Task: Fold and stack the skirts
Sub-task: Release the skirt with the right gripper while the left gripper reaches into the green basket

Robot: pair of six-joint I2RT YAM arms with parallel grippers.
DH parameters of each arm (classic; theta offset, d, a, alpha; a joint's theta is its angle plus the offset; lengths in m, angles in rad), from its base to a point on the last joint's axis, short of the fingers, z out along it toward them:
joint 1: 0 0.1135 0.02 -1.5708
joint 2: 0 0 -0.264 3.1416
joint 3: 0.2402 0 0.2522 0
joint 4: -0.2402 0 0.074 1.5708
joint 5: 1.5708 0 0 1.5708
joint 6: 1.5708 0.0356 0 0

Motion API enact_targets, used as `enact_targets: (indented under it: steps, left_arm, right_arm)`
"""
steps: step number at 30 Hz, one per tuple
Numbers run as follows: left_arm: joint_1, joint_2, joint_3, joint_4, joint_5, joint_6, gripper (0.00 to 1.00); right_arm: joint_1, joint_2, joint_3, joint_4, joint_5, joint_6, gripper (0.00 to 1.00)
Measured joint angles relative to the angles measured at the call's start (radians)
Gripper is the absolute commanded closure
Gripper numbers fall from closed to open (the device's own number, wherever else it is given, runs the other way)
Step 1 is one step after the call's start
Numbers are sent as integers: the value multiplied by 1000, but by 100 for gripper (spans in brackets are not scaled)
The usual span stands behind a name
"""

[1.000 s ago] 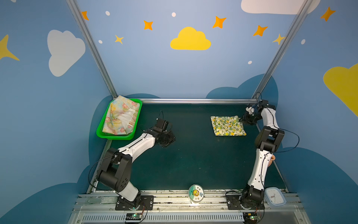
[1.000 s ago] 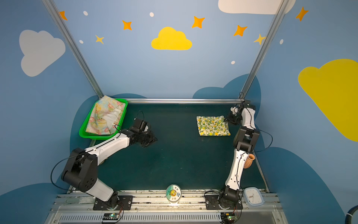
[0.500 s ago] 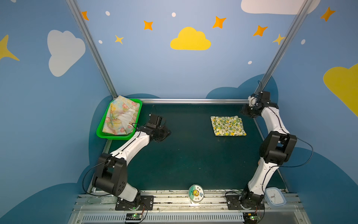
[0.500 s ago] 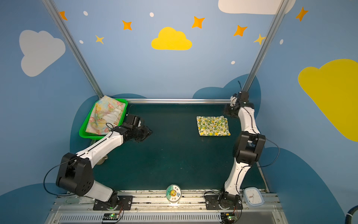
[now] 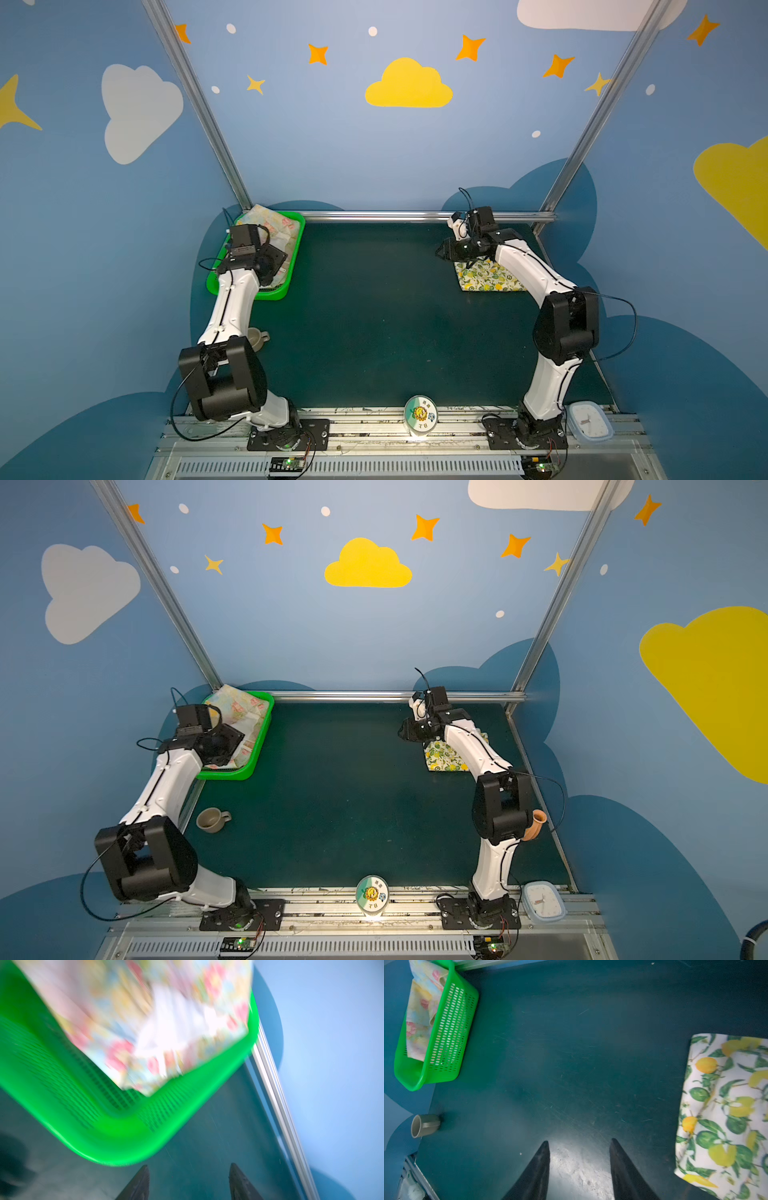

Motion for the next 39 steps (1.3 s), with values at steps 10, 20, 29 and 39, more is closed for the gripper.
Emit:
enact_targets:
  steps: [10,20,29,39]
  left_arm:
    - [115,278,236,-33,22,42,40]
    - [142,565,539,-39,14,68,40]
    - [142,861,880,-76,43,85,36]
    - [136,989,1054,-144,52,109,35]
  right_arm:
    - [49,-6,-98,68,-45,30,54]
    - [45,5,-16,78,-66,33,55]
    - [34,108,76,56,-72,28,56]
    - [29,184,160,-5,-70,31,56]
